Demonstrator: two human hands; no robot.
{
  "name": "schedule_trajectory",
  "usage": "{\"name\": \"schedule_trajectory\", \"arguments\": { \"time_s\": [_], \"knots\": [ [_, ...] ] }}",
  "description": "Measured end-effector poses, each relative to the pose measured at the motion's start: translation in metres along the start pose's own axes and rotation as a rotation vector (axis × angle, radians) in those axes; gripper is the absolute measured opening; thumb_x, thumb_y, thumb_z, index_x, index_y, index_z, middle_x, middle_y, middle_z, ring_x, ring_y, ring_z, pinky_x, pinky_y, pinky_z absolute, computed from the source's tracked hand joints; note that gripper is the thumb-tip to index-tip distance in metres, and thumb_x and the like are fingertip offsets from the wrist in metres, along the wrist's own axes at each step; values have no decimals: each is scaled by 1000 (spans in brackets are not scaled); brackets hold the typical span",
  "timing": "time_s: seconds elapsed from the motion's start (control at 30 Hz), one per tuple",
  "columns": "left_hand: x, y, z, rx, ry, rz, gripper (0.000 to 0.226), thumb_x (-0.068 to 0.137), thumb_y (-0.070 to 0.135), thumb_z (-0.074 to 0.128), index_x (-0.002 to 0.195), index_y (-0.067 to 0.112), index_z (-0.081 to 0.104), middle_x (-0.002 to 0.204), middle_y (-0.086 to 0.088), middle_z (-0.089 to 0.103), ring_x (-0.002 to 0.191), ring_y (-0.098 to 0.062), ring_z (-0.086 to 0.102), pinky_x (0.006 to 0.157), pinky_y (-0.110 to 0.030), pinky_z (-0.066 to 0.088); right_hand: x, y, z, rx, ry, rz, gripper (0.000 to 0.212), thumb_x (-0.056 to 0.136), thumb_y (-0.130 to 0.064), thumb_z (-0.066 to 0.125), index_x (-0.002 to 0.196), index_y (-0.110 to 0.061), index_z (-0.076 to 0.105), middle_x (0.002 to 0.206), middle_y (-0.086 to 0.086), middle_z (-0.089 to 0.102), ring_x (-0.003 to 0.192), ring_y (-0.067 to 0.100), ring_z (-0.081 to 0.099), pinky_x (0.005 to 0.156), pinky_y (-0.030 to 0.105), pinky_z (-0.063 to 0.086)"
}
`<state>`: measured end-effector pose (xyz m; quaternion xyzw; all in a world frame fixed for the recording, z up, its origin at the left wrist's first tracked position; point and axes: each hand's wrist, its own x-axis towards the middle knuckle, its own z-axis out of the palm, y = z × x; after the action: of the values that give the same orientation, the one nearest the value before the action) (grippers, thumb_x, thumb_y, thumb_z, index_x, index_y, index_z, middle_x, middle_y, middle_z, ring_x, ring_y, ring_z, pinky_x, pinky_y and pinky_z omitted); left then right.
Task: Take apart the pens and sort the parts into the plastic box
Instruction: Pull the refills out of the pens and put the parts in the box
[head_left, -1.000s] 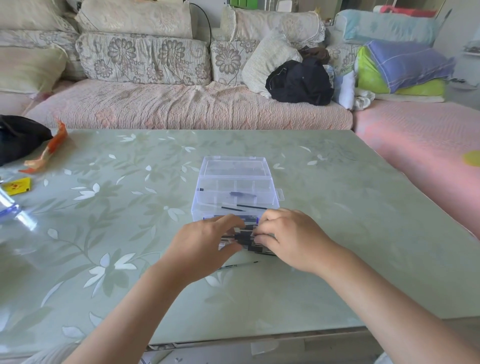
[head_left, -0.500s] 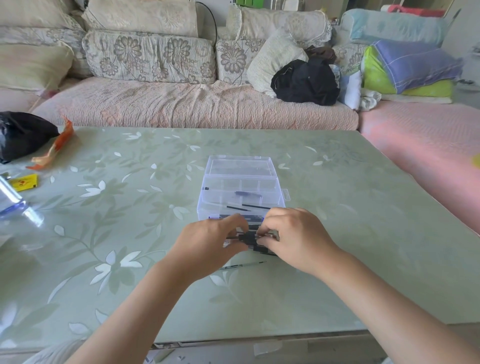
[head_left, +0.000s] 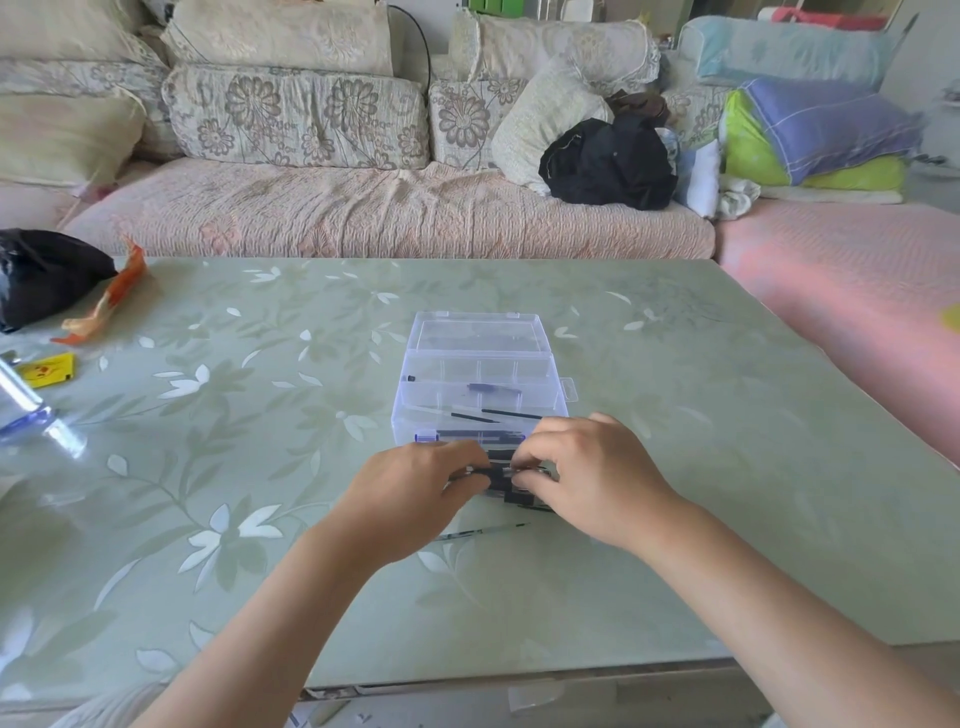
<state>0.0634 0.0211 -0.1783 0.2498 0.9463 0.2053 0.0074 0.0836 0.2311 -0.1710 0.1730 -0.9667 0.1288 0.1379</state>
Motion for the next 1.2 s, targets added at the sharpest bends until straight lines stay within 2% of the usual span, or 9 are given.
{"name": "schedule_trajectory", "arguments": {
  "time_s": [0.17,0.3,0.43,0.57,0.77,0.87,0.97,1.1,1.2],
  "knots": [
    [1,0,0,-76,-80,-26,31,100,36,39,71,41,50,77,16,64,68,-2,52,58,-20,36,0,1,-1,26,6,-9,9,84,-41,67,87,-33,71,87,-16,67,68,2,45,70,27,30],
    [0,0,0,-86,-55,12,17,96,43,49,89,34,62,75,12,62,61,-6,49,57,-21,39,-1,0,-1,52,-1,-42,17,84,-36,68,101,-34,72,91,-16,68,79,4,54,70,27,31],
    [-1,0,-1,-65,-38,20,14,94,45,53,107,46,53,76,19,64,65,0,54,60,-18,41,0,-1,-2,60,-2,-31,7,86,-33,66,90,-33,71,84,-16,66,75,6,55,75,31,39],
    [0,-1,-6,-85,-89,-18,14,97,38,49,105,47,54,79,14,68,60,7,53,57,-19,37,0,2,-2,31,-2,-8,10,89,-34,61,90,-34,71,84,-17,66,76,4,54,72,27,32],
    [-1,-26,-20,-145,-125,-113,15,93,37,55,99,49,61,86,25,65,79,-1,60,71,-23,49,-1,7,-3,20,-22,66,15,90,-33,57,91,-34,72,92,-17,68,70,4,50,80,29,38],
    [-2,-42,-31,-115,-112,-170,13,90,36,58,94,46,65,86,24,64,78,-3,59,68,-20,46,-1,10,-5,11,-38,111,16,91,-34,56,92,-35,72,94,-16,67,67,5,45,83,30,40],
    [-4,-57,-41,-62,-62,-228,13,85,33,61,88,46,65,87,21,64,77,-3,58,67,-21,45,-1,12,-8,12,-41,164,17,91,-33,55,90,-34,72,94,-15,66,80,9,56,84,29,42],
    [-5,-63,-46,94,110,-306,6,86,36,61,89,40,65,90,17,66,76,-12,58,59,-23,40,-2,11,-7,-16,-57,194,18,91,-32,54,90,-32,72,94,-12,66,87,12,59,76,26,39],
    [-3,-46,-38,21,224,-166,7,86,42,65,92,40,67,90,23,65,78,-6,57,59,-17,39,-3,4,-5,9,-64,171,18,91,-33,54,93,-33,72,96,-14,67,84,11,59,72,24,37]
  ]
}}
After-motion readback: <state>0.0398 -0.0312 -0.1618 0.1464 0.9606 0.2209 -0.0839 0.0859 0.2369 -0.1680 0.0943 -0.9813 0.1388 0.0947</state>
